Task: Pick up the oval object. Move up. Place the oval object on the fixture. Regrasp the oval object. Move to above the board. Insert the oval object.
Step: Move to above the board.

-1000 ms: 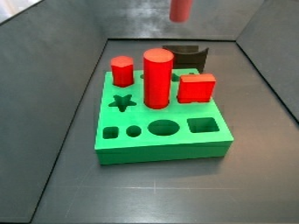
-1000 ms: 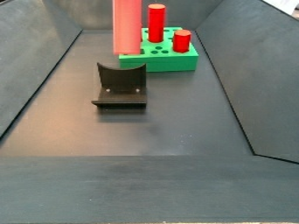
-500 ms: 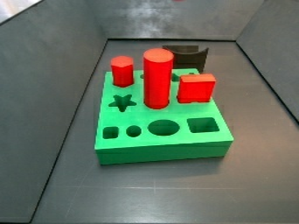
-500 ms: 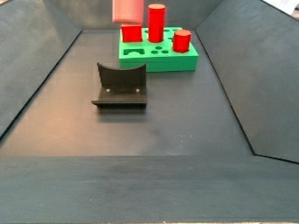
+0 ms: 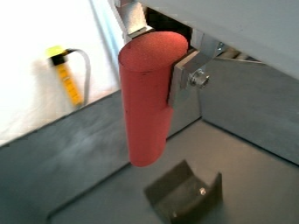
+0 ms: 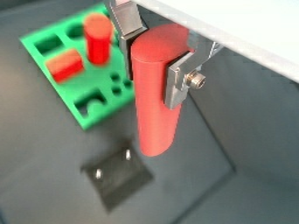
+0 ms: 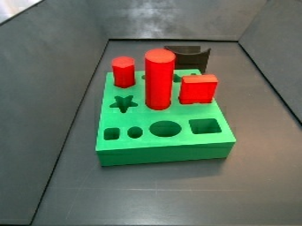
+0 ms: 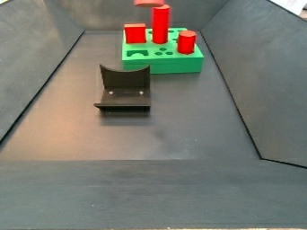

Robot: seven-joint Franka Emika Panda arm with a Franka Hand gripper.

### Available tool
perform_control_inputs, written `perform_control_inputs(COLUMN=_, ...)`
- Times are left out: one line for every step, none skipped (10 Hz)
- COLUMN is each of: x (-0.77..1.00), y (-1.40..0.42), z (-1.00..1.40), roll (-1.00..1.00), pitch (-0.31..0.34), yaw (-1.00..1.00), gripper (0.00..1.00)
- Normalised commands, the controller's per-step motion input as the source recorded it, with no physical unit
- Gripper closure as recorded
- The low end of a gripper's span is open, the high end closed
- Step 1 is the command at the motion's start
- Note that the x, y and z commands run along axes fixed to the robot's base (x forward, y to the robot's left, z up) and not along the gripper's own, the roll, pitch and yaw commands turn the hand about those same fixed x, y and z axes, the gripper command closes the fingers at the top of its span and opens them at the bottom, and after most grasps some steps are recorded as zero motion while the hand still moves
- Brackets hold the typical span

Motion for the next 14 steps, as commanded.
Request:
perform_control_inputs(x=-0.38, y=-1.0, z=0.08, roll=-0.32, pitch=0.051, yaw=1.0, gripper=1.0)
perform_control_inputs(x=-0.38, y=-1.0, z=0.09, roll=-0.31, pitch=0.032, yaw=1.0, gripper=1.0)
perform_control_inputs(x=-0.37, y=-1.0, z=0.1, roll=-0.3, pitch=0.013, yaw=1.0, gripper=1.0)
perform_control_inputs(x=-0.36, y=-1.0, z=0.1, roll=-0.3, pitch=-0.004, yaw=1.0, gripper=1.0)
perform_control_inputs(x=-0.35, y=-1.0, z=0.11, roll=-0.29, pitch=-0.028, yaw=1.0, gripper=1.0)
perform_control_inputs(x=-0.26, y=-0.77, z=0.1, roll=-0.27, pitch=-0.047, yaw=1.0, gripper=1.0)
perform_control_inputs(x=-0.12, y=-0.37, z=0.07, roll=-0.26, pitch=-0.069, yaw=1.0, gripper=1.0)
perform_control_inputs(x=-0.08, y=-0.25, z=0.05, roll=-0.26, pitch=-0.078, yaw=1.0, gripper=1.0)
perform_control_inputs(x=-0.04, y=-0.13, z=0.04, roll=-0.25, pitch=-0.103, yaw=1.0, gripper=1.0)
perform_control_inputs(x=-0.04, y=-0.07, z=0.02, roll=-0.24, pitch=-0.12, yaw=1.0, gripper=1.0)
perform_control_inputs(x=-0.03, y=-0.03, z=0.01, roll=-0.23, pitch=-0.146, yaw=1.0, gripper=1.0)
perform_control_inputs(x=-0.03, y=-0.02, z=0.0, roll=-0.22, pitch=-0.162, yaw=1.0, gripper=1.0)
perform_control_inputs(x=-0.04, y=0.0, z=0.0, roll=-0.21, pitch=-0.2, yaw=1.0, gripper=1.0)
perform_control_inputs(x=-0.05, y=0.01, z=0.01, roll=-0.2, pitch=-0.232, yaw=1.0, gripper=1.0)
